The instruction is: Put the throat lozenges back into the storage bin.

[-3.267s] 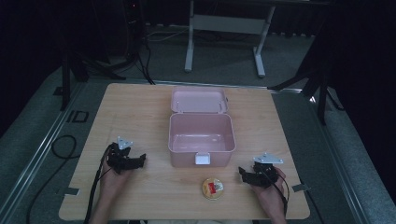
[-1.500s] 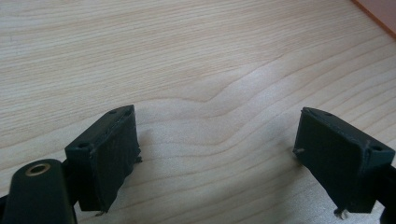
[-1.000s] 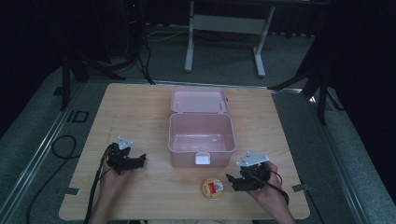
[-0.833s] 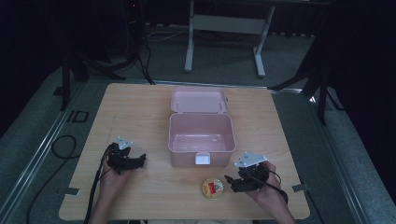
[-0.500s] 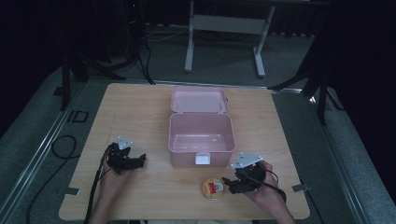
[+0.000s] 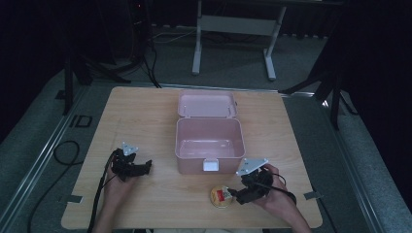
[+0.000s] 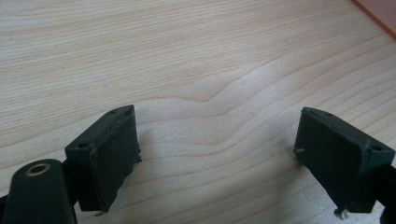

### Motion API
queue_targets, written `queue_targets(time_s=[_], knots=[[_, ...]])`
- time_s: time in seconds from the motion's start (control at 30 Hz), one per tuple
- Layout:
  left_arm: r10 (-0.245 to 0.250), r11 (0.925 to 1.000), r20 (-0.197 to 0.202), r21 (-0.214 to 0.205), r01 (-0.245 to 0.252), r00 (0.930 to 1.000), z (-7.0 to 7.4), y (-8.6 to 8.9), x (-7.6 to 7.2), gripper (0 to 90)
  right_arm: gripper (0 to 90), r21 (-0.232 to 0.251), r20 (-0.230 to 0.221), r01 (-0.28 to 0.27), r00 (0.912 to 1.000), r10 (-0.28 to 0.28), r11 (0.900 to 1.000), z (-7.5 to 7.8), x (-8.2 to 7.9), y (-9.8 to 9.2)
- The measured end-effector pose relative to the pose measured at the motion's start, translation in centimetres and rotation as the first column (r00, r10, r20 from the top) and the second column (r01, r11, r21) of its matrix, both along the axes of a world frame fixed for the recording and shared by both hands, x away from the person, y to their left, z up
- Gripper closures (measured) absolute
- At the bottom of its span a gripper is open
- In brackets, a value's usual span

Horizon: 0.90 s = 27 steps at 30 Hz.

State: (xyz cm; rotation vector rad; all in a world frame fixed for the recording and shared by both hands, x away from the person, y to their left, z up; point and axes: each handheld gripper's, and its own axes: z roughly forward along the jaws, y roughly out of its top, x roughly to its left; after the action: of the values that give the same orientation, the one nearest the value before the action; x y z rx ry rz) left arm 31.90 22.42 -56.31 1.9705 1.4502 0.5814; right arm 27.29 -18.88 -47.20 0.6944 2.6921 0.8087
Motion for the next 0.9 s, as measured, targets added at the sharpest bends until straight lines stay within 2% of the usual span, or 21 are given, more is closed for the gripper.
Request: queue_targets(time_s=[0.1, 0.37, 0.9], knots=[[0.000, 1.0000, 0.000, 0.000, 0.000, 1.0000, 0.0, 0.0, 0.0, 14.0, 16.0, 0.001, -0.015, -0.020, 0.9997, 0.020, 0.9998, 0.2, 0.1, 0.2], [0.000, 1.0000, 0.000, 0.000, 0.000, 1.0000, 0.0, 0.0, 0.0, 14.0, 16.0, -0.043, -0.020, -0.063, 0.9979, 0.062, 0.9971, 0.4, 0.4, 0.8], [0.000, 1.0000, -0.001, 0.001, 0.000, 1.0000, 0.0, 0.0, 0.0, 14.0, 13.7, -0.102, -0.052, -0.117, 0.9923, 0.113, 0.9878, 0.1, 0.3, 2.2]])
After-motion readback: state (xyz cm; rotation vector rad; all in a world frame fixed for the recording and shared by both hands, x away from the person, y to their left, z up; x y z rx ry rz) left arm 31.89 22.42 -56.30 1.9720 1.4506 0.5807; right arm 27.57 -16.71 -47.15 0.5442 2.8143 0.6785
